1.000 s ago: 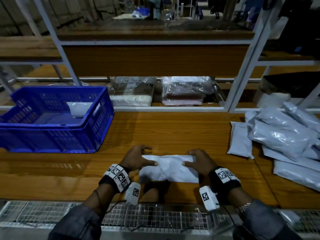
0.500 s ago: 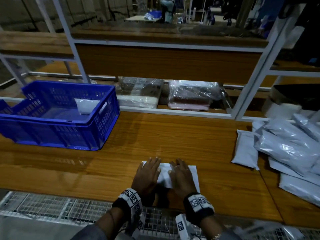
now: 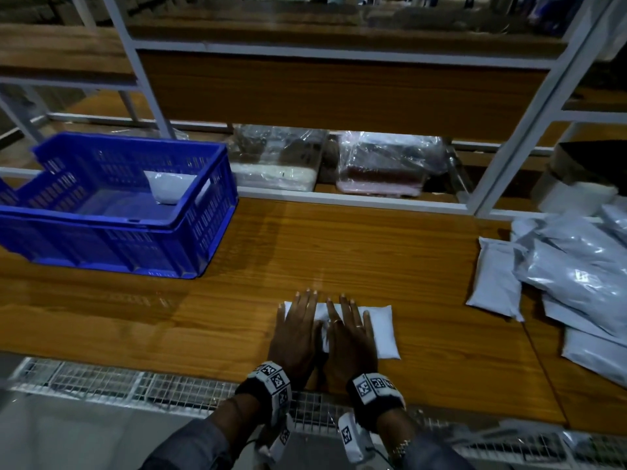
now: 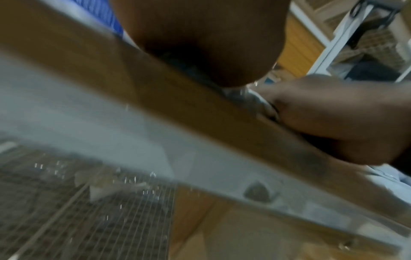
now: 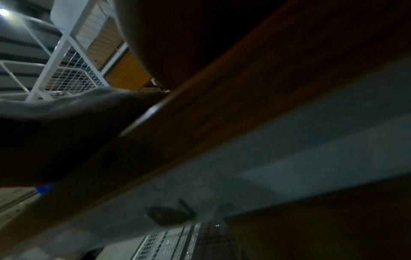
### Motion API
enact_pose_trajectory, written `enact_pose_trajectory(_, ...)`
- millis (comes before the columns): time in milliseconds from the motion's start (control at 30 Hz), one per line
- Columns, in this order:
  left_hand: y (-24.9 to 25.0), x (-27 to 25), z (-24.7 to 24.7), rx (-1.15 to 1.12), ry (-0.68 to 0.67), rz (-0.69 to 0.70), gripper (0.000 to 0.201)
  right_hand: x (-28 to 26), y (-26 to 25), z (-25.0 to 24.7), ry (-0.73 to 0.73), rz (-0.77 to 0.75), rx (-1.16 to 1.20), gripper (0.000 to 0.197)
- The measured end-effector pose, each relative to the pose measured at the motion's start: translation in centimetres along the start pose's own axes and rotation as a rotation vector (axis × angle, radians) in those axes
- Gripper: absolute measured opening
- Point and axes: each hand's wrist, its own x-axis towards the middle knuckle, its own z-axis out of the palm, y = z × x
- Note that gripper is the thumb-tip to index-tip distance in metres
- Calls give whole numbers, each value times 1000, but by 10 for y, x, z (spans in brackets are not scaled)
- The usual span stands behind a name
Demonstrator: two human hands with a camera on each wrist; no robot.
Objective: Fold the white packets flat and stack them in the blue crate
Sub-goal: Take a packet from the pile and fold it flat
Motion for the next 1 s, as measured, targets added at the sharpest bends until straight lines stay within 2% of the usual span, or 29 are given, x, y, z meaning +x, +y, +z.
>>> enact_pose_trajectory(67,1,-1,3,3,14,6,58,-1,-1,0,-1,-11,-15,79)
enact_pose_trajectory(167,-3,3,5,43,-43,-43,61,-2,2,-1,-4,-20,-12,77)
enact_pose_trajectory(300,-3,14,0,109,-77,-72,62,4,23,-7,46,-4,75,61)
enact_pose_trajectory(400,3,22,6,69,-102,-29,67,5,50,-8,-2,116,51,73)
enact_pose_trajectory(433,3,22,10,48,-106,-27,67,4,56,-5,-29,133,56,77)
enact_pose_trajectory(500,3,23,18,24,-78,-15,63,4,59,-3,5,128,38,84)
enact_pose_trajectory(567,2,22,23,16,-25,10,59,2,59,2,36,120,26,78)
enact_pose_trajectory(667,4,23,23,5,-23,9,59,0,57,3,26,150,38,68)
enact_pose_trajectory(833,5,29,13,11,-52,13,57,7,61,-6,-49,145,78,87)
enact_pose_trajectory(900,11,36,12,25,-54,18,52,7,67,-9,-34,178,107,82)
enact_pose_trajectory(1000,29,49,16,33,-63,37,56,5,72,-11,-51,216,87,71)
